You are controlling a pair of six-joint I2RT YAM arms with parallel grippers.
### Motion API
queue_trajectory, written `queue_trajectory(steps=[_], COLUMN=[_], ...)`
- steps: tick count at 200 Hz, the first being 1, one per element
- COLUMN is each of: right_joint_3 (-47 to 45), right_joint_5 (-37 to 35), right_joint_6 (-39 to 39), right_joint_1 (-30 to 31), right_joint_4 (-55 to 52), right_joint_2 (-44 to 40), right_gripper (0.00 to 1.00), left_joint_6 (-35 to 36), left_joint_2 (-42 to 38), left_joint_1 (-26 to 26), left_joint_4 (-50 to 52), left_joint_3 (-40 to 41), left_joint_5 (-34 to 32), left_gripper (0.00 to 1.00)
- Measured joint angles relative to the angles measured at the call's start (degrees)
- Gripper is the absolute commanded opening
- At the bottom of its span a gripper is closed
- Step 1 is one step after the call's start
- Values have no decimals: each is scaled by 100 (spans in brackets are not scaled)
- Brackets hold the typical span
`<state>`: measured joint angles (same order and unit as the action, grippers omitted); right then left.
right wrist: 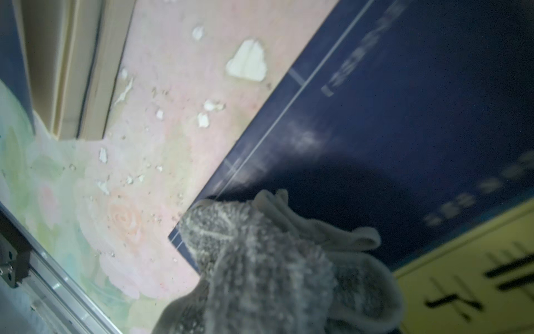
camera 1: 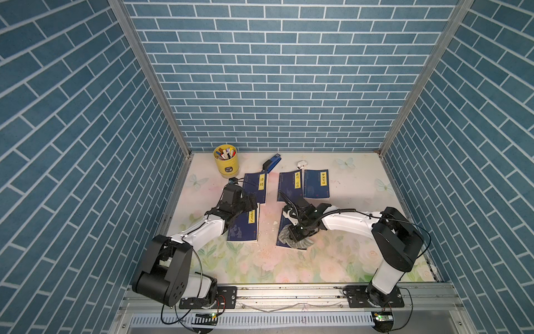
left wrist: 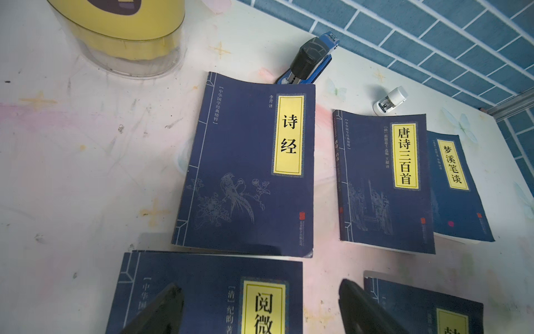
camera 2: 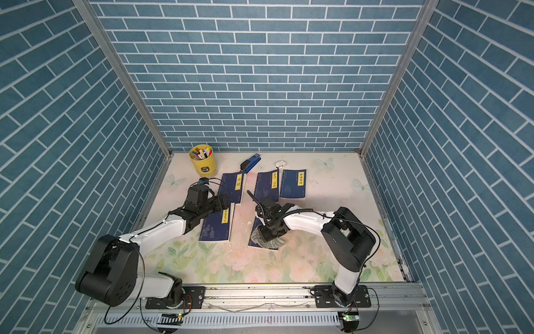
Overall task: Wipe the cover of the book
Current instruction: Wipe the dirt from the cover of the book.
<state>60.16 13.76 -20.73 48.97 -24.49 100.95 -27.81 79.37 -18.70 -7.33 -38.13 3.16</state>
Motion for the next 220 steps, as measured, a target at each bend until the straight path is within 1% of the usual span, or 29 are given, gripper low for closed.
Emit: queue_trajectory(steps=[23, 37, 57, 79, 98, 120, 134, 154, 175, 199, 220], right_joint_3=[481, 798, 1156, 1316, 1263, 918, 632, 260, -76, -337, -380], right_joint_5=[-105, -205, -345, -461, -549, -688, -745, -732, -640, -549, -518], right_joint_6=[11, 26, 72, 129, 129, 122, 107, 55, -50, -175, -197], right_joint_1=[-579, -824, -999, -994, -931, -752, -474, 76, 457, 487, 448], right_joint_4=[9, 11, -22, -87, -72, -50, -125, -210, -201, -153, -140], right_joint_2=[374, 612, 870, 970, 927, 658, 407, 103, -155, -356, -393], right_gripper=[11, 11, 11, 12, 12, 12, 12, 12, 12, 12, 13], left_joint_6=[-4, -2, -2, -4, -2, 0, 0, 0, -2, -4, -4], left_joint_2=[-2, -2, -2, -2, -2, 2, 20, 105, 212, 254, 256], left_joint_1=[0, 0, 0, 0, 0, 0, 0, 0, 0, 0, 0], left_joint_4=[-17, -17, -20, -28, -35, -37, -35, -72, -129, -157, -160], left_joint_3=[0, 0, 0, 0, 0, 0, -11, -66, -120, -120, -120], left_joint_5=[33, 52, 57, 72, 94, 98, 101, 103, 138, 181, 205], left_gripper=[89, 89, 89, 89, 89, 89, 89, 89, 89, 89, 89])
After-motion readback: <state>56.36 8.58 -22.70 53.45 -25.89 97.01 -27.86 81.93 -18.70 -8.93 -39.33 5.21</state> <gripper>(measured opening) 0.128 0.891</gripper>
